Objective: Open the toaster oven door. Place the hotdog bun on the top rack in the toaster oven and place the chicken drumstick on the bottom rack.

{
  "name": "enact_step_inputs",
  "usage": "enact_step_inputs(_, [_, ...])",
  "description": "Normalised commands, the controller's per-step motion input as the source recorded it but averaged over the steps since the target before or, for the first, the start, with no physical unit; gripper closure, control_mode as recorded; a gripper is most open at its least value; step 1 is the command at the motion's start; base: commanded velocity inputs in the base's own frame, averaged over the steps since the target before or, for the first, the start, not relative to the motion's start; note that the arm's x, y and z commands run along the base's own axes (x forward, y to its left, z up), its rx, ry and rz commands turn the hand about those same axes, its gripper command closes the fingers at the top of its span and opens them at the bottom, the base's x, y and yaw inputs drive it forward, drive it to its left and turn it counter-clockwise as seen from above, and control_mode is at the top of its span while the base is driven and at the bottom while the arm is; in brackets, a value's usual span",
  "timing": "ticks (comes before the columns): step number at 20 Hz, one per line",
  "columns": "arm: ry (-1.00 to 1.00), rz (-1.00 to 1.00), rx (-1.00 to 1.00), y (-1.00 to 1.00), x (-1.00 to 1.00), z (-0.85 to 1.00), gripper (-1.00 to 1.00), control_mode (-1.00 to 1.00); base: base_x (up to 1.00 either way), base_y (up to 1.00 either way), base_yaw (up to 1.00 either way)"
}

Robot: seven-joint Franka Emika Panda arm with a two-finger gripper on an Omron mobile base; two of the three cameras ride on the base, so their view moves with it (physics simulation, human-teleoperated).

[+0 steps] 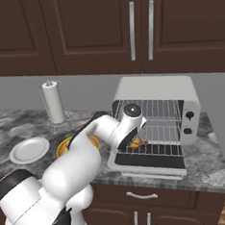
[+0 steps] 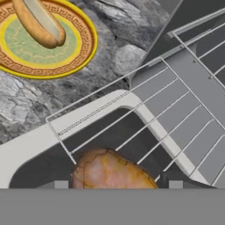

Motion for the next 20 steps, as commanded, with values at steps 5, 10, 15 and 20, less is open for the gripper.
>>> enact_step_inputs(5, [0.00, 0.02, 0.01, -0.09, 0.11, -0.05, 1.00, -1.00, 0.00, 0.00, 0.00])
enact_step_inputs(10, [0.00, 0.03, 0.01, -0.09, 0.09, -0.08, 1.00, -1.00, 0.00, 0.00, 0.00])
enact_step_inputs(15, [0.00, 0.02, 0.00, -0.09, 0.07, -0.07, 1.00, -1.00, 0.00, 0.00, 0.00])
enact_step_inputs(20, [0.00, 0.02, 0.00, -0.11, 0.02, -0.11, 1.00, -1.00, 0.00, 0.00, 0.00])
